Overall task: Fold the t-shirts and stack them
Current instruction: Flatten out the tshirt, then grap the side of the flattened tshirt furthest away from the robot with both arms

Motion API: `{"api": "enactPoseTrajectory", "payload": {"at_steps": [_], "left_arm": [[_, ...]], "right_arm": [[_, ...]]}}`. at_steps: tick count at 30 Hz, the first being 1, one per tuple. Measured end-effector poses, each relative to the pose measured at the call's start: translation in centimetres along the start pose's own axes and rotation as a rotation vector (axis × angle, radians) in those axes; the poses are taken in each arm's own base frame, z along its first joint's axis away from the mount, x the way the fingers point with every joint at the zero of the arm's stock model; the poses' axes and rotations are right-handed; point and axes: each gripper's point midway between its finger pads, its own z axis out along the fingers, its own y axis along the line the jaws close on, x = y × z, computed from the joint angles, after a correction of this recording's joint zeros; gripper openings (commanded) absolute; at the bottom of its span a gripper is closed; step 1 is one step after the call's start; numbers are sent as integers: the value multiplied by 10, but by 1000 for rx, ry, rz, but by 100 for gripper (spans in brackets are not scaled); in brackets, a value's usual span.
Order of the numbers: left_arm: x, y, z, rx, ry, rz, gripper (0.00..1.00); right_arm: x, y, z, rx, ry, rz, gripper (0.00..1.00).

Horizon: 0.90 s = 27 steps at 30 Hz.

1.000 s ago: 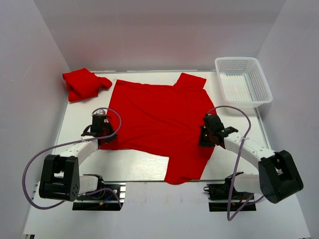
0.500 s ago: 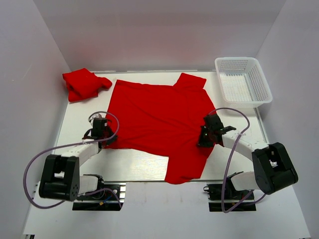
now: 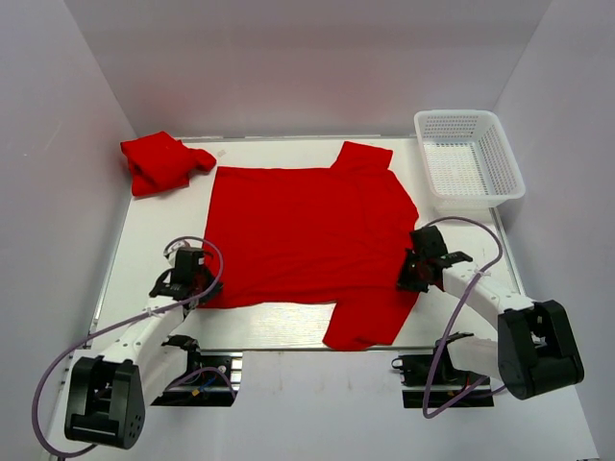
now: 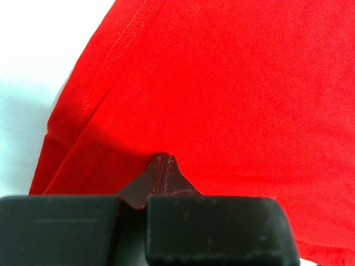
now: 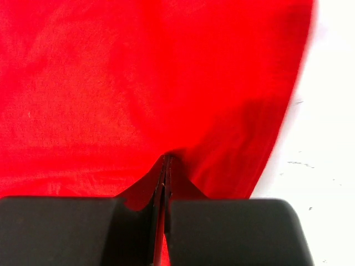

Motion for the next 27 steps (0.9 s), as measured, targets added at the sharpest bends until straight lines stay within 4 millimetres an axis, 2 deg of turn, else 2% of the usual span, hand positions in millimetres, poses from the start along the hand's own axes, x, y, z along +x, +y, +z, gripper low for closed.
{"api": "enactPoseTrajectory", "payload": {"at_steps": [1, 3, 4, 5, 6, 7, 8, 9, 10, 12, 14, 15, 17, 19, 21, 24, 27], "left_arm": [[-1, -1, 1, 0, 1, 8, 1], [-4, -3, 3, -4, 8, 38, 17], [-7, -7, 4, -9, 16, 59, 33], [-13, -12, 4, -9, 17, 85, 40], [-21, -20, 3, 1, 12, 108, 48], [-33, -31, 0, 23, -7, 129, 64], [-46, -43, -4, 49, -34, 160, 68], [-63, -60, -11, 88, -72, 180, 70], [-81, -76, -21, 123, -111, 208, 73], [-115, -107, -42, 195, -202, 258, 81], [-148, -135, -67, 265, -301, 307, 85], [-162, -148, -79, 298, -348, 341, 87], [-180, -166, -93, 342, -404, 397, 93], [-192, -180, -97, 370, -429, 441, 94], [-198, -188, -90, 381, -428, 472, 94], [-194, -191, -68, 376, -393, 513, 97], [-192, -192, -48, 365, -371, 532, 99]], "right_arm": [[2, 2, -1, -13, 12, -11, 0], [6, 5, -3, -36, 33, -44, 0], [5, 8, -6, -55, 38, -67, 3], [2, 12, -10, -69, 34, -84, 7], [-5, 17, -16, -80, 25, -105, 24], [-18, 25, -24, -98, -3, -123, 40], [-40, 38, -37, -127, -61, -168, 57], [-54, 47, -45, -147, -101, -176, 64], [-77, 61, -61, -179, -167, -213, 70], [-118, 86, -93, -237, -297, -259, 80], [-154, 108, -124, -285, -425, -312, 85], [-168, 116, -137, -301, -478, -334, 87], [-190, 126, -151, -302, -547, -357, 89], [-208, 131, -150, -284, -574, -362, 89], [-221, 133, -139, -262, -577, -359, 91], [-226, 125, -117, -219, -561, -344, 91], [-228, 115, -107, -189, -565, -328, 91]]}}
